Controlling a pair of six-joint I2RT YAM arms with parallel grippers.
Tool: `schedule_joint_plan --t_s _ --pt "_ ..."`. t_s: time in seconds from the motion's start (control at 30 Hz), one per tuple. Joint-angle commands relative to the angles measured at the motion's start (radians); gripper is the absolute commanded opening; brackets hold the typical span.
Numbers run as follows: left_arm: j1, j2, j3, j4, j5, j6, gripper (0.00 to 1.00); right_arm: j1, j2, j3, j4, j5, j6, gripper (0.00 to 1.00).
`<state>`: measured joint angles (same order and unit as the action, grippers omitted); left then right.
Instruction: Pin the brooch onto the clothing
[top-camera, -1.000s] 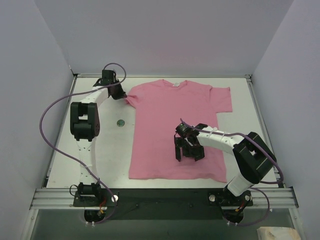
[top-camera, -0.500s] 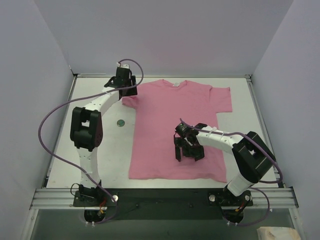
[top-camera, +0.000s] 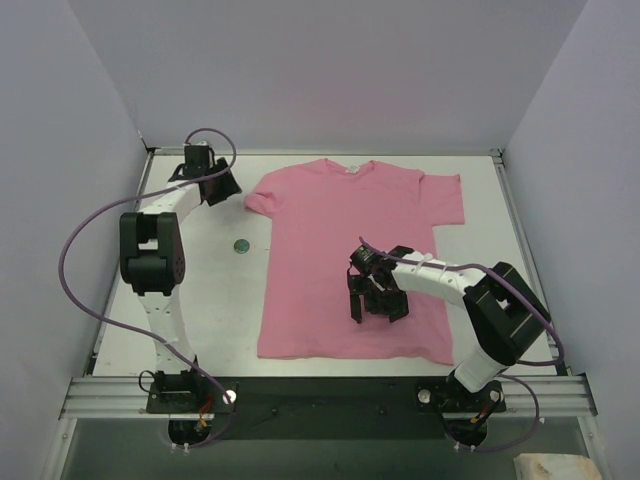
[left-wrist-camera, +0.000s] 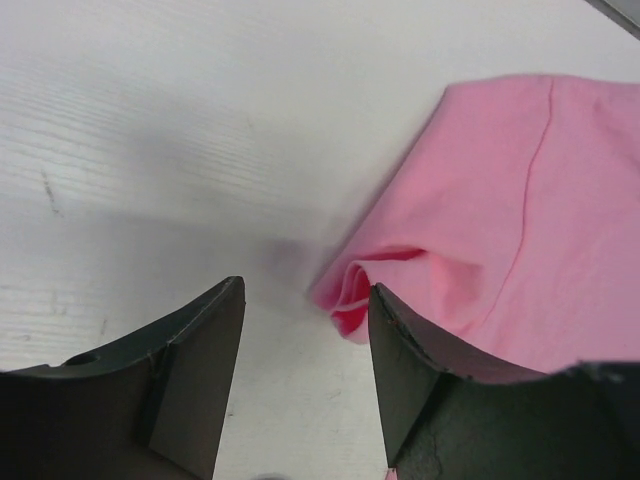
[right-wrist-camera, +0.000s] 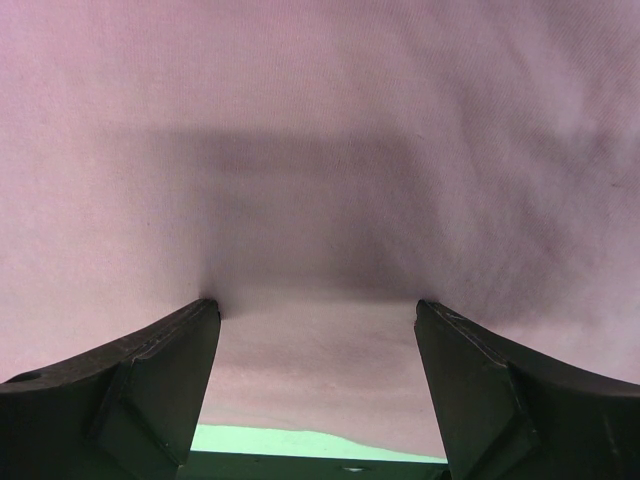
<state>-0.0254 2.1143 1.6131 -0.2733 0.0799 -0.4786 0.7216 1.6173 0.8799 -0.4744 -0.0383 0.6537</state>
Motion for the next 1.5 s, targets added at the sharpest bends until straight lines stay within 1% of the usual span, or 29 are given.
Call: schedule_joint_plan --t_s 0.0,0.13,0.27,0.37,0.43,0.5,0.53,0.6,0.63,0.77,0.83,0.87,0.9,0.93,1.0,1.03,1.13,1.2,1.3,1.47 --pt "-0.019 -0.002 -0.044 0.111 0.129 -0.057 0.62 -0.001 0.055 -0.021 0.014 -0.012 0.003 0.81" --pt "-0.016 -0.011 -0.085 0.155 0.153 -0.072 0.61 0.001 0.059 -0.021 0.014 -0.014 0.001 0.81" --pt "-0.018 0.001 -0.096 0.164 0.159 -0.074 0.56 -0.001 0.07 -0.018 0.017 -0.017 0.0 0.81" --pt "-0.018 0.009 -0.093 0.167 0.155 -0.072 0.45 -0.001 0.069 -0.018 0.017 -0.015 -0.003 0.81" --pt "-0.018 0.007 -0.093 0.175 0.153 -0.069 0.33 -0.001 0.07 -0.021 0.017 -0.014 0.0 0.81" --pt "-0.019 0.001 -0.087 0.18 0.155 -0.064 0.25 0.001 0.069 -0.021 0.017 -0.015 0.001 0.81" --pt "-0.021 0.003 -0.069 0.18 0.158 -0.057 0.17 -0.001 0.067 -0.022 0.017 -0.014 0.001 0.81" --pt "-0.027 0.013 -0.035 0.16 0.161 -0.046 0.09 0.001 0.066 -0.024 0.017 -0.012 0.003 0.81" --pt "-0.028 0.019 -0.021 0.145 0.162 -0.038 0.01 -0.001 0.066 -0.025 0.017 -0.011 0.003 0.81" --pt "-0.059 0.013 0.034 0.122 0.141 -0.011 0.0 -0.001 0.066 -0.03 0.019 -0.009 0.004 0.81" --pt "-0.116 0.01 0.071 0.059 0.068 0.055 0.0 -0.001 0.067 -0.032 0.019 -0.009 0.007 0.8" --pt "-0.14 0.01 0.117 0.034 0.034 0.081 0.0 -0.001 0.069 -0.033 0.019 -0.011 0.007 0.81" --pt "-0.2 0.013 0.143 0.01 0.002 0.107 0.0 -0.001 0.069 -0.033 0.022 -0.011 0.007 0.81" --pt "-0.23 0.016 0.169 -0.035 -0.065 0.162 0.0 -0.001 0.073 -0.035 0.022 -0.012 0.007 0.81" --pt "-0.296 0.041 0.246 -0.073 -0.13 0.218 0.0 -0.001 0.079 -0.033 0.025 -0.015 0.006 0.8" --pt "-0.351 0.053 0.273 -0.117 -0.199 0.268 0.0 0.001 0.081 -0.033 0.025 -0.015 0.006 0.8" --pt "-0.413 0.116 0.363 -0.19 -0.284 0.313 0.0 0.001 0.081 -0.035 0.026 -0.017 0.007 0.8" --pt "-0.41 0.138 0.367 -0.204 -0.287 0.31 0.0 0.001 0.079 -0.038 0.028 -0.018 0.006 0.8" --pt "-0.38 0.121 0.335 -0.192 -0.279 0.302 0.0 0.001 0.072 -0.044 0.029 -0.018 0.009 0.8" --pt "-0.286 0.038 0.176 -0.141 -0.252 0.281 0.0 0.001 0.075 -0.047 0.033 -0.025 0.009 0.8"
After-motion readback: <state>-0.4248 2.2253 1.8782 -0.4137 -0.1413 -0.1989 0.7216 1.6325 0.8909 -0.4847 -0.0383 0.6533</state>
